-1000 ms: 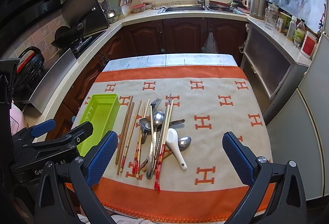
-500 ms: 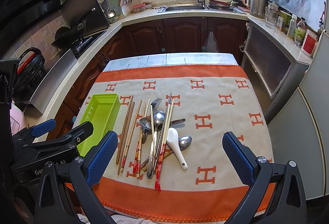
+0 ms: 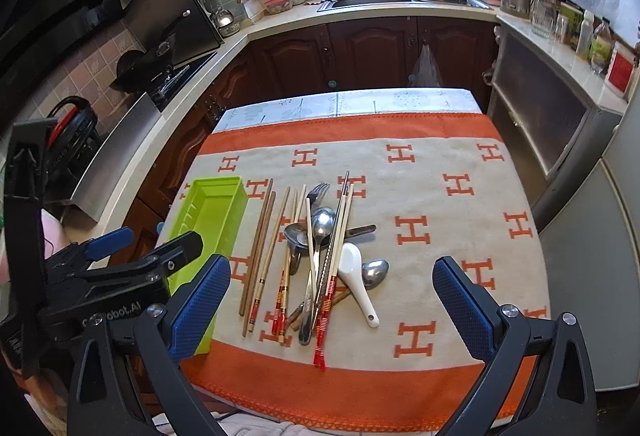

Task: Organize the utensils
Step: 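Grasp a plain wooden chopstick with the left tool while the right tool grasps a red-striped chopstick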

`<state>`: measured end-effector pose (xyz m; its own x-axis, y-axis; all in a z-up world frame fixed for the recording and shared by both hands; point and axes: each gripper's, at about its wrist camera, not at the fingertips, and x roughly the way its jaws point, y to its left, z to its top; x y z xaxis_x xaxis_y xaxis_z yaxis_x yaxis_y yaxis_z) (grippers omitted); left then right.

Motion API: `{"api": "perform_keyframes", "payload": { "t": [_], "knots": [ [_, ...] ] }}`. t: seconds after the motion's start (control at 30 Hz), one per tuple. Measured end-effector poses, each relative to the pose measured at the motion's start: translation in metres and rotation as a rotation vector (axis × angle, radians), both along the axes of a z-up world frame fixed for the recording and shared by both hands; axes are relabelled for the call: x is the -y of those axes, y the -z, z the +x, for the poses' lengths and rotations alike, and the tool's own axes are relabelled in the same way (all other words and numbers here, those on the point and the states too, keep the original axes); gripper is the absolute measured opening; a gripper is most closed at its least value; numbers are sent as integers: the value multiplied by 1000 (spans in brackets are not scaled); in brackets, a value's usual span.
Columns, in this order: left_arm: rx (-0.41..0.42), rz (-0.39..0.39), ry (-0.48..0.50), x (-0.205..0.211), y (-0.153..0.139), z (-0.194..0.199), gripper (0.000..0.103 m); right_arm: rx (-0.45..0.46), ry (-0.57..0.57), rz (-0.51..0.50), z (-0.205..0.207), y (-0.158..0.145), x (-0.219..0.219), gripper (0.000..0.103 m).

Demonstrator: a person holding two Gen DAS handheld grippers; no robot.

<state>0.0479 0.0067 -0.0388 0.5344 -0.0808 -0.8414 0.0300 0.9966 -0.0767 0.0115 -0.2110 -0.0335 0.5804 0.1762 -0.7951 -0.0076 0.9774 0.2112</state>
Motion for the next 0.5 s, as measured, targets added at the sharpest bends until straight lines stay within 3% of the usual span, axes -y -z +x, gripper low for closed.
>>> {"api": "perform_keyframes", "payload": {
  "t": [0.13,0.2,0.27,0.5],
  "knots": [
    [3,-3,-13,-8,7,25,101,-28,9,8,18,3,9,90],
    [-21,3,4,-9,15,39,100,-65,3,35,31,9,14,79],
    [-57,6,24,-10,27,52,97,-107,-1,67,44,18,17,75],
    [-214,-58,73,2,78,72,72,-236,-17,161,90,66,33,55]
  ]
}}
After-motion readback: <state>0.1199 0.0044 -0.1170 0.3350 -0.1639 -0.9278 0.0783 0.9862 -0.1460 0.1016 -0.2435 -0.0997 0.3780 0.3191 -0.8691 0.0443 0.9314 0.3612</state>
